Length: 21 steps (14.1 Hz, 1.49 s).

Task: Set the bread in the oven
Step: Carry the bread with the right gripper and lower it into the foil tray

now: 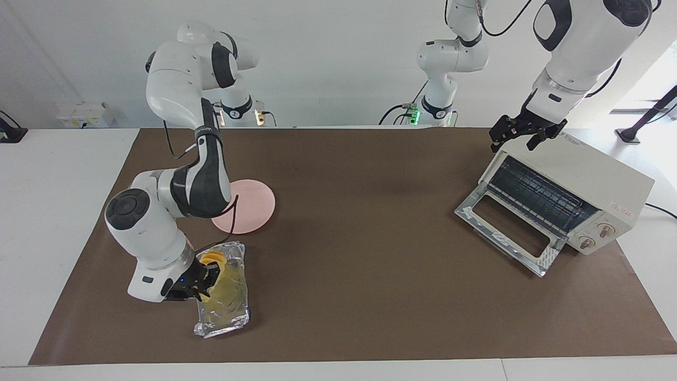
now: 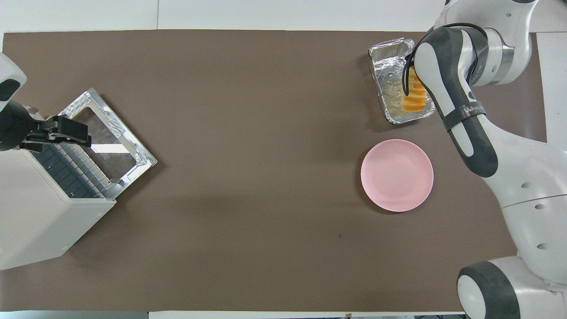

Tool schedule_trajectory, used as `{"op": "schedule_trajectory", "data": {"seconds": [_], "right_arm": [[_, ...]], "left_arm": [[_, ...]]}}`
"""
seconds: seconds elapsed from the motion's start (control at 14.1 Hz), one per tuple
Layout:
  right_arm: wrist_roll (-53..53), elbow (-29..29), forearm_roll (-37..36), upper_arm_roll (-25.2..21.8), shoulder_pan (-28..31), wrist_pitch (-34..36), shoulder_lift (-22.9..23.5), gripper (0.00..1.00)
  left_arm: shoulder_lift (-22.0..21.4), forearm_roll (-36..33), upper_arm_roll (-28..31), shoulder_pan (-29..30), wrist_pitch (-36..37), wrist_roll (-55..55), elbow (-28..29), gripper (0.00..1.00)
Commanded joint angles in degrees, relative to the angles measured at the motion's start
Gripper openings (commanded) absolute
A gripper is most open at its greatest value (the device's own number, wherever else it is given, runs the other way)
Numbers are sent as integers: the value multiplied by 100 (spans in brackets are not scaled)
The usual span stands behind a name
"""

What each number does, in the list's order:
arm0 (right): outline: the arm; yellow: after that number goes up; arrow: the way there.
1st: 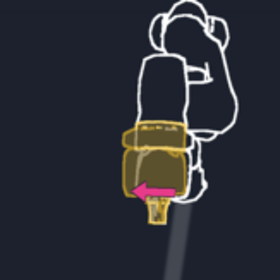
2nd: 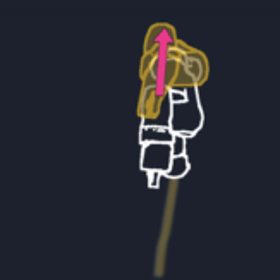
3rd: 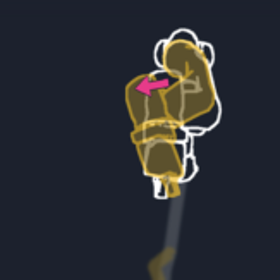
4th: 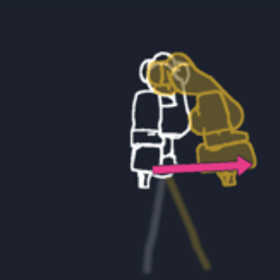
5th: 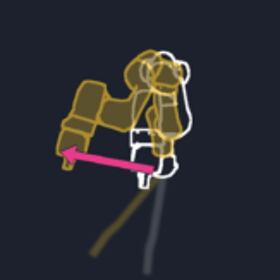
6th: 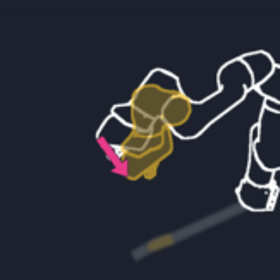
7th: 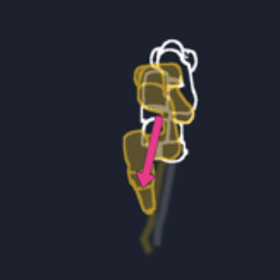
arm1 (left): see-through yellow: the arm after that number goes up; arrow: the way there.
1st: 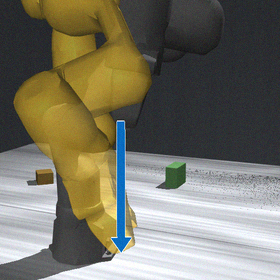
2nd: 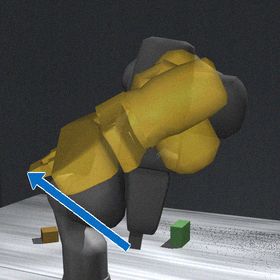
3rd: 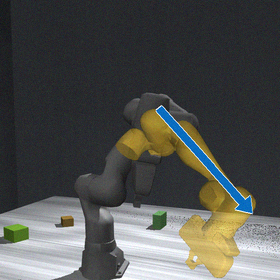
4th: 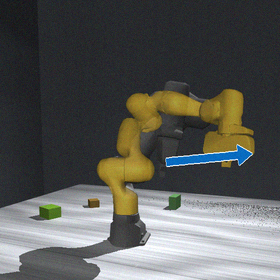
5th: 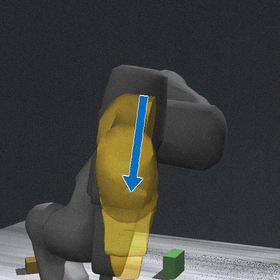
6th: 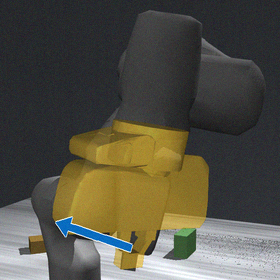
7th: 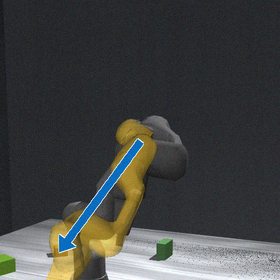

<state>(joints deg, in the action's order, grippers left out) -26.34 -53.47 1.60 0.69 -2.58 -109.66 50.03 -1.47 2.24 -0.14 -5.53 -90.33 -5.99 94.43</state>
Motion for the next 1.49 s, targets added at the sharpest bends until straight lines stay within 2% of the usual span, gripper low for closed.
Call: {"op": "schedule_trajectory", "data": {"seconds": [0.0, 0.35, 0.42, 0.5, 0.57, 1.06, 1.41], "right_arm": [[-135, 328, 25, 27, -40, -160, 174, 0], [-205, 223, 112, 89, -128, -416, 165, 0], [-205, 153, 121, 97, -137, -416, 139, 18], [-205, 117, 130, 98, -146, -442, 113, 84], [-205, 108, 130, 98, -146, -442, 104, 100], [-301, 47, -19, 80, -164, -144, -2, 100], [-407, 29, -343, 54, 30, -275, -2, 100]], "left_arm": [[-55, -66, 23, -27, 59, -34, -13, 100], [-55, -66, 23, -27, 68, -34, -13, 100], [-55, -75, 23, -27, 59, -34, -13, 100], [-55, -75, 23, -27, 68, -34, -13, 100], [-55, -75, 23, -27, 59, -34, -13, 100], [-55, -66, 23, -27, 59, -34, -13, 100], [-55, -75, 23, -27, 59, -34, -13, 100]]}}
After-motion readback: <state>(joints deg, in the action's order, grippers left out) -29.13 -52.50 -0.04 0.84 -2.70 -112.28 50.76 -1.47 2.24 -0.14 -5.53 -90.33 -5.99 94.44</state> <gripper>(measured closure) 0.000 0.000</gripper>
